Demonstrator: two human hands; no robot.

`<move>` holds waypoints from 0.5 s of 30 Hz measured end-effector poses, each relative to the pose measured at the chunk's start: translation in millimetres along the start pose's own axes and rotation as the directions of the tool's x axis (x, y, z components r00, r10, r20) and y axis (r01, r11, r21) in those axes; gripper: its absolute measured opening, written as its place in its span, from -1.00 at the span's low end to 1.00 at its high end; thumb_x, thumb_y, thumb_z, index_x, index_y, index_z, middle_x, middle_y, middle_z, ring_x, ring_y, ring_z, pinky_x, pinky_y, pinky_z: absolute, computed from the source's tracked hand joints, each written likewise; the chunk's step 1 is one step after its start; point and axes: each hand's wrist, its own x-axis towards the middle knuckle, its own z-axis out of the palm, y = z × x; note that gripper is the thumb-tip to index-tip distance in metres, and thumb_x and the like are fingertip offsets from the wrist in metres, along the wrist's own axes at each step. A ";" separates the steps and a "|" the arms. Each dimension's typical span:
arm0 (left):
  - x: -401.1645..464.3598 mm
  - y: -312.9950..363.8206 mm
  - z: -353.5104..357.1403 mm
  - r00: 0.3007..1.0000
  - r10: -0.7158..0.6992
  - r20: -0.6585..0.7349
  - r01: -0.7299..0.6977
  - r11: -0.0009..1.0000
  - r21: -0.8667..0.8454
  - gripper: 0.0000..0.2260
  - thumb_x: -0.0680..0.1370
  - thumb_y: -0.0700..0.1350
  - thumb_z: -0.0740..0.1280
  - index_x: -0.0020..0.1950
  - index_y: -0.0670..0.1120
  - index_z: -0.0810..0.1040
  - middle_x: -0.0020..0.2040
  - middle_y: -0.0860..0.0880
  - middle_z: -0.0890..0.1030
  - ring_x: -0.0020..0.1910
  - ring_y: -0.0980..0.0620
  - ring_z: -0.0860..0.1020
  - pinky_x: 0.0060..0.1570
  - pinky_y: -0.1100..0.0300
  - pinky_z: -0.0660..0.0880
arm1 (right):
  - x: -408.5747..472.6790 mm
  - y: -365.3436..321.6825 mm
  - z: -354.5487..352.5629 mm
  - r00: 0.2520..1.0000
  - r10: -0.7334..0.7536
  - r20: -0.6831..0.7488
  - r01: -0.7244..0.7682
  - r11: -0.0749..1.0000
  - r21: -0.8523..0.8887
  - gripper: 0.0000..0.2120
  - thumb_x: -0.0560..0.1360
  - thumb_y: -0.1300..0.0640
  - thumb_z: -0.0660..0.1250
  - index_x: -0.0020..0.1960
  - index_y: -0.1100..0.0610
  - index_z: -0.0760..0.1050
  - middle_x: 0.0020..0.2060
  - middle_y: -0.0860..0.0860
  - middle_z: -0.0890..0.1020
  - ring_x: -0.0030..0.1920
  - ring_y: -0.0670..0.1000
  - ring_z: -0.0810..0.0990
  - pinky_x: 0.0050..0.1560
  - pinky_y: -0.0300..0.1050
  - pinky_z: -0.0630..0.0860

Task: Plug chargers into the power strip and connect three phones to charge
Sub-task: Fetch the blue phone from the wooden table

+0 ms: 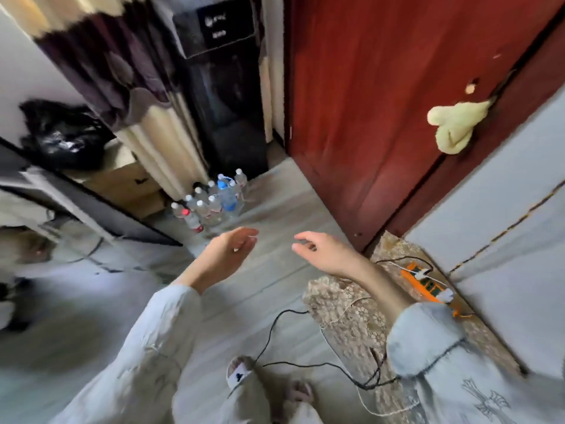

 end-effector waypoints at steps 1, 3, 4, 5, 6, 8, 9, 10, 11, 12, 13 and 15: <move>-6.5 -12.0 -12.4 0.999 -0.029 -0.033 0.029 0.999 -0.014 -0.76 0.56 -0.11 0.22 0.20 -0.10 0.52 0.06 -0.09 0.65 0.06 -0.05 0.59 0.09 0.17 0.46 | 11.7 -19.2 7.9 0.999 -0.048 0.022 0.049 0.998 -0.039 -0.60 0.51 -0.05 0.19 0.30 0.09 0.39 0.20 0.09 0.55 0.20 0.04 0.49 0.16 -0.23 0.31; -20.3 -37.1 -35.2 0.993 -0.094 -0.076 0.091 0.995 -0.035 -0.76 0.56 -0.09 0.22 0.19 -0.09 0.53 0.07 -0.09 0.64 0.05 -0.07 0.59 0.10 0.12 0.47 | 33.3 -58.0 25.7 0.988 -0.135 0.078 0.143 0.985 -0.101 -0.60 0.52 -0.04 0.18 0.30 0.10 0.39 0.20 0.09 0.55 0.20 0.05 0.48 0.15 -0.24 0.30; -27.5 -50.6 -46.0 0.988 -0.126 -0.087 0.123 0.991 -0.044 -0.76 0.56 -0.08 0.22 0.19 -0.09 0.53 0.07 -0.08 0.64 0.06 -0.06 0.59 0.10 0.13 0.46 | 43.4 -77.1 36.1 0.979 -0.170 0.114 0.184 0.975 -0.126 -0.60 0.52 -0.04 0.18 0.30 0.10 0.39 0.19 0.10 0.55 0.20 0.06 0.48 0.18 -0.22 0.30; -34.7 -64.7 -56.8 0.983 -0.155 -0.096 0.150 0.987 -0.057 -0.76 0.57 -0.07 0.21 0.19 -0.08 0.53 0.08 -0.07 0.64 0.06 -0.04 0.59 0.09 0.16 0.45 | 52.8 -96.3 46.7 0.968 -0.199 0.153 0.222 0.964 -0.148 -0.60 0.52 -0.04 0.17 0.30 0.10 0.39 0.19 0.10 0.56 0.20 0.08 0.48 0.22 -0.19 0.30; -42.0 -79.0 -68.0 0.978 -0.184 -0.103 0.177 0.982 -0.071 -0.75 0.57 -0.07 0.21 0.19 -0.08 0.53 0.09 -0.06 0.64 0.06 -0.03 0.58 0.09 0.19 0.44 | 61.9 -115.5 57.9 0.956 -0.222 0.192 0.255 0.952 -0.169 -0.60 0.52 -0.04 0.17 0.30 0.10 0.38 0.18 0.11 0.56 0.21 0.09 0.49 0.25 -0.16 0.31; -54.4 -108.3 -93.9 0.963 -0.241 -0.123 0.229 0.968 -0.102 -0.75 0.57 -0.07 0.21 0.21 -0.08 0.52 0.11 -0.06 0.63 0.07 -0.04 0.58 0.08 0.21 0.44 | 81.7 -155.8 80.4 0.930 -0.268 0.253 0.324 0.922 -0.213 -0.60 0.52 -0.05 0.17 0.31 0.08 0.38 0.18 0.09 0.56 0.21 0.09 0.49 0.24 -0.13 0.33; -59.8 -123.9 -108.1 0.953 -0.269 -0.138 0.254 0.960 -0.121 -0.74 0.57 -0.08 0.21 0.22 -0.09 0.52 0.11 -0.07 0.62 0.07 -0.05 0.57 0.09 0.20 0.44 | 92.3 -177.3 92.1 0.914 -0.295 0.279 0.362 0.903 -0.231 -0.59 0.52 -0.06 0.16 0.31 0.06 0.37 0.18 0.08 0.56 0.21 0.08 0.48 0.22 -0.13 0.33; -64.8 -139.8 -122.9 0.942 -0.295 -0.160 0.275 0.952 -0.137 -0.74 0.57 -0.08 0.20 0.22 -0.09 0.52 0.11 -0.08 0.62 0.06 -0.06 0.57 0.08 0.19 0.44 | 103.1 -199.3 104.3 0.897 -0.321 0.305 0.398 0.886 -0.240 -0.59 0.52 -0.07 0.15 0.32 0.05 0.36 0.19 0.06 0.55 0.21 0.07 0.48 0.20 -0.13 0.34; -70.8 -156.7 -138.3 0.929 -0.319 -0.189 0.295 0.944 -0.147 -0.74 0.57 -0.10 0.20 0.22 -0.10 0.52 0.11 -0.11 0.62 0.06 -0.08 0.57 0.07 0.18 0.44 | 113.3 -222.1 117.5 0.879 -0.343 0.332 0.430 0.871 -0.239 -0.59 0.52 -0.08 0.15 0.32 0.04 0.35 0.19 0.06 0.55 0.21 0.06 0.48 0.18 -0.14 0.34; -77.7 -174.2 -154.3 0.913 -0.345 -0.217 0.318 0.936 -0.150 -0.74 0.57 -0.10 0.19 0.22 -0.10 0.51 0.11 -0.13 0.62 0.06 -0.10 0.57 0.08 0.17 0.44 | 123.2 -245.1 131.9 0.862 -0.361 0.357 0.456 0.859 -0.232 -0.59 0.52 -0.08 0.14 0.32 0.04 0.35 0.18 0.05 0.55 0.20 0.06 0.49 0.15 -0.16 0.34; -85.8 -191.7 -171.5 0.894 -0.376 -0.243 0.347 0.925 -0.154 -0.74 0.57 -0.10 0.19 0.23 -0.09 0.51 0.12 -0.14 0.62 0.08 -0.10 0.56 0.10 0.16 0.44 | 132.7 -268.6 147.1 0.846 -0.378 0.376 0.481 0.847 -0.229 -0.59 0.52 -0.09 0.14 0.32 0.03 0.35 0.18 0.04 0.55 0.19 0.05 0.49 0.13 -0.17 0.33; -108.3 -226.1 -206.4 0.847 -0.437 -0.302 0.399 0.899 -0.182 -0.74 0.58 -0.09 0.18 0.23 -0.08 0.51 0.12 -0.14 0.61 0.11 -0.09 0.55 0.13 0.15 0.43 | 149.0 -316.4 179.8 0.810 -0.423 0.406 0.542 0.805 -0.241 -0.60 0.52 -0.09 0.13 0.31 0.02 0.36 0.17 0.03 0.56 0.18 0.05 0.49 0.10 -0.18 0.30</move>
